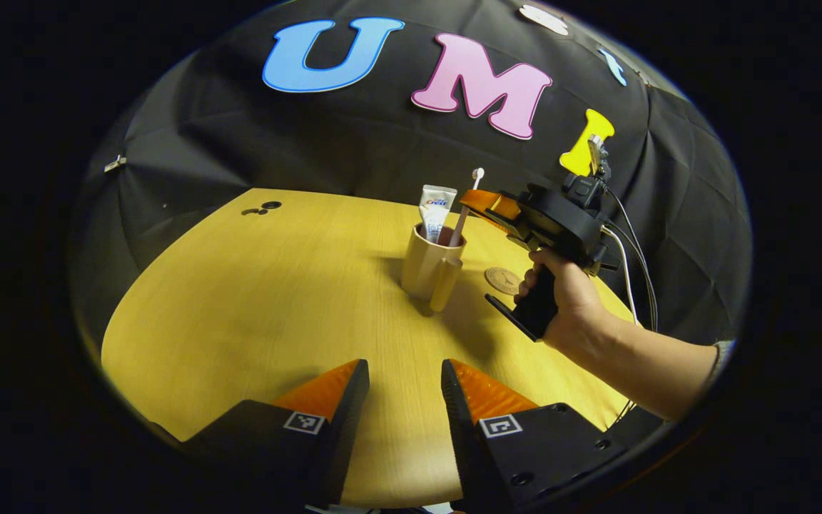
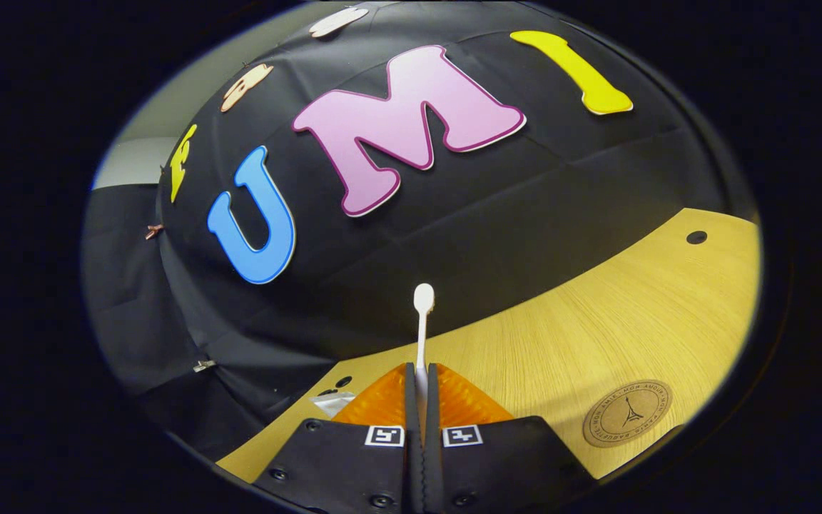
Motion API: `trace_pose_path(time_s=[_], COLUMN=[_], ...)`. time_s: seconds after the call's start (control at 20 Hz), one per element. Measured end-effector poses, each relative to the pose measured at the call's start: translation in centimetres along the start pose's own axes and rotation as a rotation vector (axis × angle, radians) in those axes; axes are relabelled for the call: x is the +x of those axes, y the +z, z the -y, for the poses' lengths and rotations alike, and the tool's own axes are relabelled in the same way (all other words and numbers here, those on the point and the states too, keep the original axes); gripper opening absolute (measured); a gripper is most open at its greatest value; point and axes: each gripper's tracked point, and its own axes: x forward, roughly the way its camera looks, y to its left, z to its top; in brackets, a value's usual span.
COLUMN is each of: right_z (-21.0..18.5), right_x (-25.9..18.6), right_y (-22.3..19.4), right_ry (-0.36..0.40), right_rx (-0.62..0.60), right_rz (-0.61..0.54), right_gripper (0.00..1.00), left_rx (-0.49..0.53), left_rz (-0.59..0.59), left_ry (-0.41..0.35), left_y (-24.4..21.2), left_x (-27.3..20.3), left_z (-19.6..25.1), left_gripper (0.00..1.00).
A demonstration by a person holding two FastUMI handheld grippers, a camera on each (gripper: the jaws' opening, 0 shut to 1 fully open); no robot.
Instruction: Put the toothbrush and toothpaste on the desktop into the cup, then pick up the cup and place it on the coaster on the desktop.
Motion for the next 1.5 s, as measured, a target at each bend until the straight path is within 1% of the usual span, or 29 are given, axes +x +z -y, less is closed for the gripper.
trace_pose_path(time_s=[0.1,0.2,0.3,0.35,0.4,0.45,0.5,0.55,0.6,0.65,0.85,0.9,0.95,1.0,1.05,1.2,1.35,1.4,1.45,1.5], right_z=[-0.2,-0.1,-0.3,-0.4,-0.5,-0.4,-0.5,-0.7,-0.9,-0.9,-0.4,-0.2,-0.2,-0.2,-0.2,0.2,1.2,1.7,2.3,3.1], right_x=[-0.2,-0.8,-1.3,-1.7,-2.0,-2.2,-2.5,-2.7,-2.9,-3.1,-4.4,-4.9,-5.3,-5.8,-6.2,-8.0,-10.8,-11.9,-13.0,-14.1], right_y=[-0.1,-0.7,-1.6,-2.0,-2.4,-2.6,-2.8,-2.9,-3.1,-3.3,-4.7,-5.0,-5.2,-5.2,-5.1,-5.1,-5.7,-6.0,-6.5,-6.9], right_ry=[0.008,0.004,0.009,0.014,0.017,0.015,0.021,0.025,0.026,0.022,0.002,-0.007,-0.005,-0.003,0.000,0.000,0.000,0.002,0.001,0.003], right_rx=[-0.015,-0.031,-0.036,-0.040,-0.042,-0.041,-0.032,-0.018,-0.011,-0.008,0.021,0.024,0.034,0.048,0.058,0.062,0.063,0.060,0.055,0.048], right_rz=[-0.007,-0.036,-0.077,-0.095,-0.113,-0.129,-0.145,-0.158,-0.171,-0.184,-0.276,-0.306,-0.326,-0.343,-0.353,-0.402,-0.464,-0.487,-0.514,-0.540], right_gripper=[0.05,0.08,0.09,0.10,0.10,0.10,0.10,0.11,0.11,0.13,0.21,0.23,0.28,0.30,0.35,0.35,0.35,0.52,0.22,0.43], left_rx=[0.009,0.010,0.001,-0.001,-0.002,-0.003,-0.005,-0.007,-0.010,-0.014,-0.025,-0.027,-0.026,-0.022,-0.021,-0.006,0.009,0.011,0.014,0.020], left_rz=[0.003,0.007,0.017,0.024,0.027,0.028,0.029,0.034,0.038,0.040,0.029,0.023,0.011,-0.002,-0.017,-0.077,-0.151,-0.170,-0.192,-0.211], left_ry=[0.016,0.030,0.033,0.035,0.039,0.045,0.050,0.057,0.059,0.061,0.068,0.053,0.039,0.036,0.032,0.045,0.067,0.070,0.073,0.081], left_y=[0.1,0.5,1.2,1.6,2.0,2.3,2.6,3.0,3.4,3.7,4.7,5.0,5.2,5.4,5.3,5.4,5.1,5.2,5.3,5.2], left_x=[0.0,-0.1,-0.3,-0.4,-0.3,-0.3,-0.4,-0.5,-0.5,-0.5,-0.1,0.2,0.5,0.9,1.4,3.1,5.3,6.2,6.9,7.7], left_z=[-0.3,-0.2,0.2,0.4,0.5,0.7,0.9,1.0,1.3,1.5,2.7,3.3,3.8,4.1,4.4,4.7,4.7,4.8,4.8,4.8], left_gripper=[0.64,0.63,0.64,0.55,0.64,0.55,0.55,0.64,0.55,0.64,0.64,0.64,0.64,0.64,0.64,0.64,0.64,0.64,0.64,0.64])
